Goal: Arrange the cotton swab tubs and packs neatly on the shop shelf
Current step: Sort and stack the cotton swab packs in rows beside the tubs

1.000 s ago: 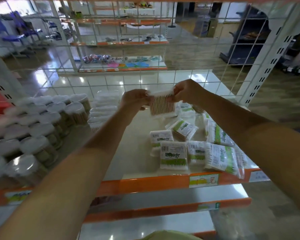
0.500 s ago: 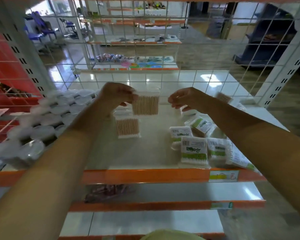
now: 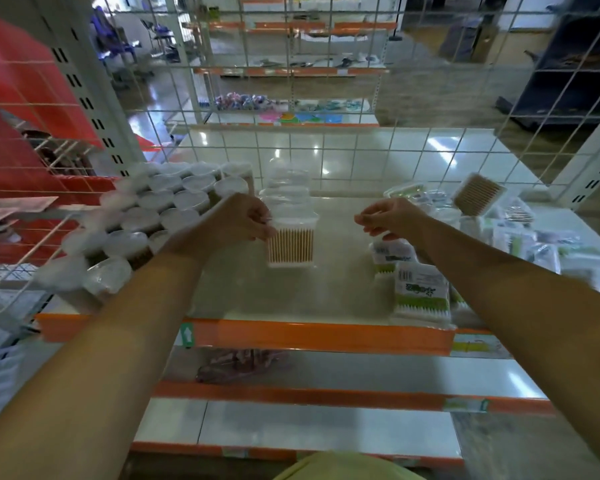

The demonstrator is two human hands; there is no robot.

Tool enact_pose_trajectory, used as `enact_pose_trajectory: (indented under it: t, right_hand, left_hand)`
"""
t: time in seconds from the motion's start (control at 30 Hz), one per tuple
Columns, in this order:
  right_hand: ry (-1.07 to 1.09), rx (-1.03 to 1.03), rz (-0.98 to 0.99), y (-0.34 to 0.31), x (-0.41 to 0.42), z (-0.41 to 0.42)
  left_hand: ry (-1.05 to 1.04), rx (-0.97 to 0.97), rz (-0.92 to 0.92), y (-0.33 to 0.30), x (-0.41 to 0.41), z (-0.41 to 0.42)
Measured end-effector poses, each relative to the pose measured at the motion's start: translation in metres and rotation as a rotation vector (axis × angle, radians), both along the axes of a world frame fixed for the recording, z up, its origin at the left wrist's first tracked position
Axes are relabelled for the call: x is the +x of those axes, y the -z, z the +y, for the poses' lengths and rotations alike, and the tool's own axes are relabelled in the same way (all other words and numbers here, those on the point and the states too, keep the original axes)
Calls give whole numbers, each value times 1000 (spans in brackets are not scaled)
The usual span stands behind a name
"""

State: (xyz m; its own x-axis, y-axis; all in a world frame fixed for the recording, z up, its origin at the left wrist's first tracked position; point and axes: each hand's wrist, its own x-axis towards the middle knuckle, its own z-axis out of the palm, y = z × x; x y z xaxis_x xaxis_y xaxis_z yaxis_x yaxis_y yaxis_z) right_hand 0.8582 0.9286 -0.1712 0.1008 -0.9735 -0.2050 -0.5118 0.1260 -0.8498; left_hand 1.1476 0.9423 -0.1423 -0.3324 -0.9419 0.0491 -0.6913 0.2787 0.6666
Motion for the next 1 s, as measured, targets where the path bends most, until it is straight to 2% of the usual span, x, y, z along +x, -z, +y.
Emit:
enact_pose_trajectory:
  t: [0.23, 0.9, 1.0]
  right_hand:
    - [13, -105, 8, 4, 6, 1]
    - [-8, -126, 10, 6, 18, 7]
    - [-9, -167, 34, 5, 17, 8]
  left_hand:
    - [51, -118, -142, 2, 0, 1]
    - [-24, -162, -210, 2, 3, 4]
    - [-50, -291, -226, -8, -5, 2]
